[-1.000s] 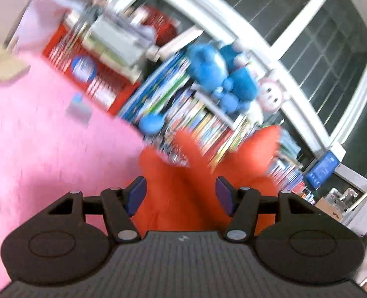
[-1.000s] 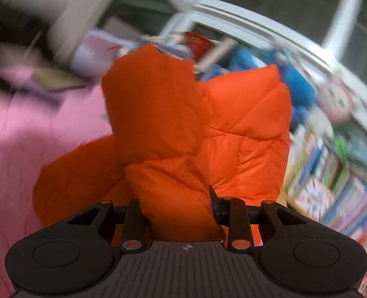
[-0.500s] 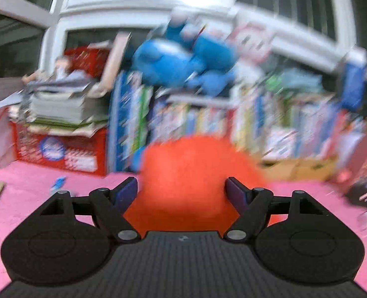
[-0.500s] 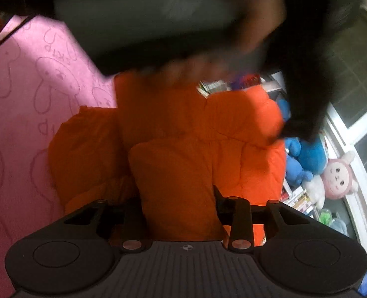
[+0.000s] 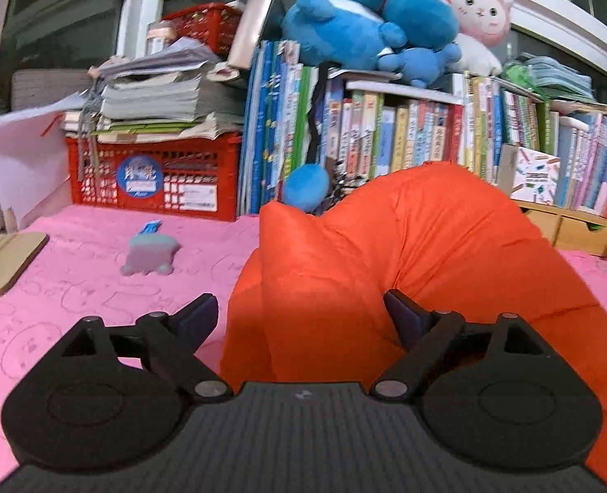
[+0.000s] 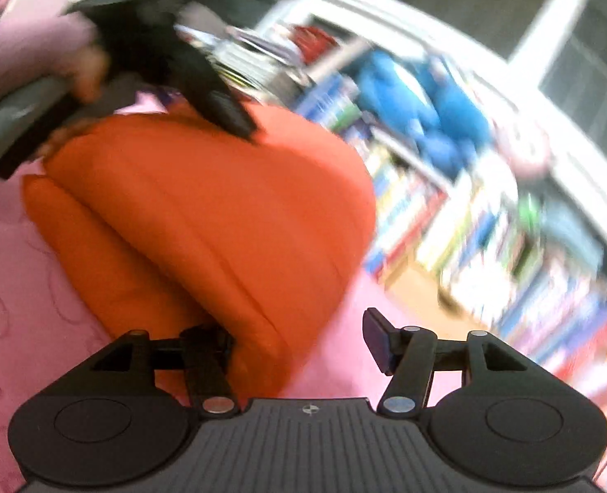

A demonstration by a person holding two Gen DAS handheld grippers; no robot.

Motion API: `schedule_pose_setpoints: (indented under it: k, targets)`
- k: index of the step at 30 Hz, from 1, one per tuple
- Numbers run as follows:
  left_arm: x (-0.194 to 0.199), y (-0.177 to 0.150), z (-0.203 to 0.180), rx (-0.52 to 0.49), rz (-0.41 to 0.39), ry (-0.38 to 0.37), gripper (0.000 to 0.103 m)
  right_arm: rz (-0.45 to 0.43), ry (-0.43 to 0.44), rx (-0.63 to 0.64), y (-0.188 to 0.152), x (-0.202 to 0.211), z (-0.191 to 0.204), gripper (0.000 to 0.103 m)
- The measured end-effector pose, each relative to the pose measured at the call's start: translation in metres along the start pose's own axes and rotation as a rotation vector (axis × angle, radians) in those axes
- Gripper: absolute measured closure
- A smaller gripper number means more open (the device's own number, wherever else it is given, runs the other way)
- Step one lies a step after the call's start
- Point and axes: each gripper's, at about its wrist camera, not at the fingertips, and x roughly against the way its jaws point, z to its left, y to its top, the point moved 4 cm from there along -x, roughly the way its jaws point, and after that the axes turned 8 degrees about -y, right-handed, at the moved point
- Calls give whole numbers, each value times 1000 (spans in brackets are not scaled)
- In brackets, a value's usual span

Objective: Fold clothes

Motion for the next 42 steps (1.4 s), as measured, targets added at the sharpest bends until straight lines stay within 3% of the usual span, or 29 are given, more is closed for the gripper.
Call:
schedule_pose_setpoints:
  k: [10,16,21,22,25,32,40,42]
  targets:
    - [-12,-15,14,101,20,0,4,214,170,-458,-13,-35,-44,39]
    - [-14,-22,20,146,33,-19,3,290,251,-713,-32,-41,-48,45]
    - [-14,-23,22,165,37,-23,2,270,250,-761,-28,-31,-39,78]
    - [-13,-24,22,168,38,-22,2,265,243,-763,-26,-29,-37,80]
    - [-10,-25,23,182,43,-20,2,269,209,-783,-23,-26,-33,82]
    - [10,-32,21,184,26,4,3,267,244,-887,-25,-1,-46,89]
    - [11,-31,16,151,19,-2,2,246,55,-564,-25,12,-25,87]
    - [10,-30,15,141,20,5,2,253,36,-538,-25,10,-17,87]
